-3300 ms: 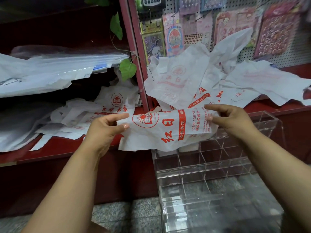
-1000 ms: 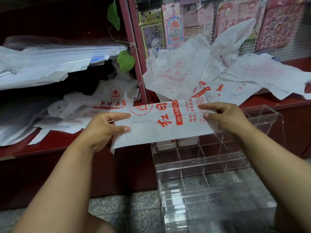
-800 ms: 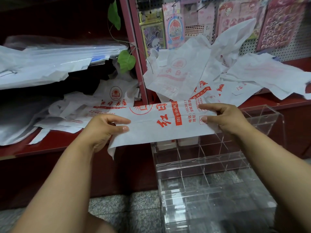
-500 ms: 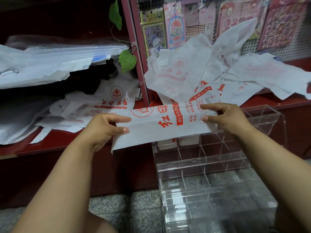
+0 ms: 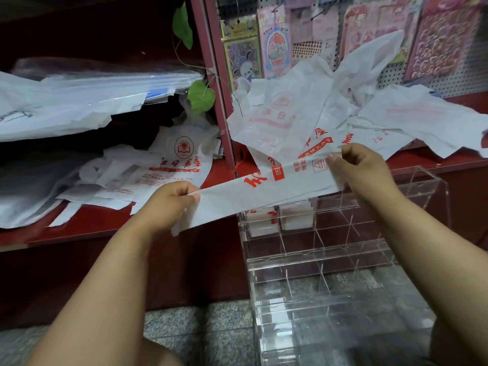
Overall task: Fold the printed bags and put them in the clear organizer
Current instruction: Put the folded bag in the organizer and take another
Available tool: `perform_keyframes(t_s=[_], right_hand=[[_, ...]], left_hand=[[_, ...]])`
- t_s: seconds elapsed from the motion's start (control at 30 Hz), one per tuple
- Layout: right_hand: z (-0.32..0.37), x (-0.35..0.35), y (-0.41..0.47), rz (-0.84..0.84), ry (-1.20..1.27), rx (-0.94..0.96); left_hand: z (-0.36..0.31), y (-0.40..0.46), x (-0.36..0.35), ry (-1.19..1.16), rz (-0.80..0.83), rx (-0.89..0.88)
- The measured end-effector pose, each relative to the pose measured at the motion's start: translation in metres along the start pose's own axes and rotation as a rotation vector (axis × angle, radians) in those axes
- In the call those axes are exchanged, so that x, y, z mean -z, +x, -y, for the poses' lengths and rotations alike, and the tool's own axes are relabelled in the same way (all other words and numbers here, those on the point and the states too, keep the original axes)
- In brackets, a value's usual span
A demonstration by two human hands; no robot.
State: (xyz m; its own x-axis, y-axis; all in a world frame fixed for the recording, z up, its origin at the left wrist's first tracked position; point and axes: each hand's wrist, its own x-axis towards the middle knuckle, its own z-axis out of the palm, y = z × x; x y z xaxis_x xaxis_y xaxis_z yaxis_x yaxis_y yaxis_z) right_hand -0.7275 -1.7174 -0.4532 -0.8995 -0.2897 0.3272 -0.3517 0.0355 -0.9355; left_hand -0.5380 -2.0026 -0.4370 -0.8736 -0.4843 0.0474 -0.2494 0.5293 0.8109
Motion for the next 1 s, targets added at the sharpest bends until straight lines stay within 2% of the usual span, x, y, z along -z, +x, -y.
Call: perform_keyframes(t_s=[0.07,0.17,0.27,0.37,0.47,0.53,0.6,0.67,0.77,0.87,1.0], right_hand=[[0.012,-0.004,0.003,-0.042,0.070,0.036],[0.031,-0.014,0.010,-0.019,0.089,0.054],[0.050,-0.027,0.017,0.050,0.001,0.089],[0.069,-0.040,0.020,0.201,-0.087,0.102],[0.082,-0.055,0.020,0.324,-0.139,0.137],[0.082,-0.062,0.021,0.230,-0.097,0.143],[0.077,-0.060,0.016,0.045,-0.032,0.088],[0.068,-0.056,0.004,-0.019,-0.019,0.010],[0.053,-0.060,-0.015,0.083,-0.040,-0.042],[0.049,-0.066,-0.017,0.098,0.065,-0.044],[0.054,-0.070,-0.017,0.175,0.079,-0.025]], left_hand=[[0.000,-0.001,-0.002,-0.116,0.058,0.050],[-0.005,-0.005,-0.012,-0.193,0.130,0.060],[-0.011,-0.007,-0.030,-0.293,0.256,0.022],[-0.023,-0.009,-0.053,-0.414,0.308,-0.032],[-0.040,-0.012,-0.074,-0.544,0.275,-0.053],[-0.050,-0.016,-0.084,-0.564,0.208,-0.060],[-0.054,-0.015,-0.090,-0.622,0.106,-0.039],[-0.056,-0.014,-0.092,-0.657,0.003,-0.009],[-0.056,-0.014,-0.095,-0.643,-0.043,-0.013],[-0.058,-0.017,-0.098,-0.630,-0.009,-0.032],[-0.061,-0.017,-0.097,-0.677,-0.030,-0.066]])
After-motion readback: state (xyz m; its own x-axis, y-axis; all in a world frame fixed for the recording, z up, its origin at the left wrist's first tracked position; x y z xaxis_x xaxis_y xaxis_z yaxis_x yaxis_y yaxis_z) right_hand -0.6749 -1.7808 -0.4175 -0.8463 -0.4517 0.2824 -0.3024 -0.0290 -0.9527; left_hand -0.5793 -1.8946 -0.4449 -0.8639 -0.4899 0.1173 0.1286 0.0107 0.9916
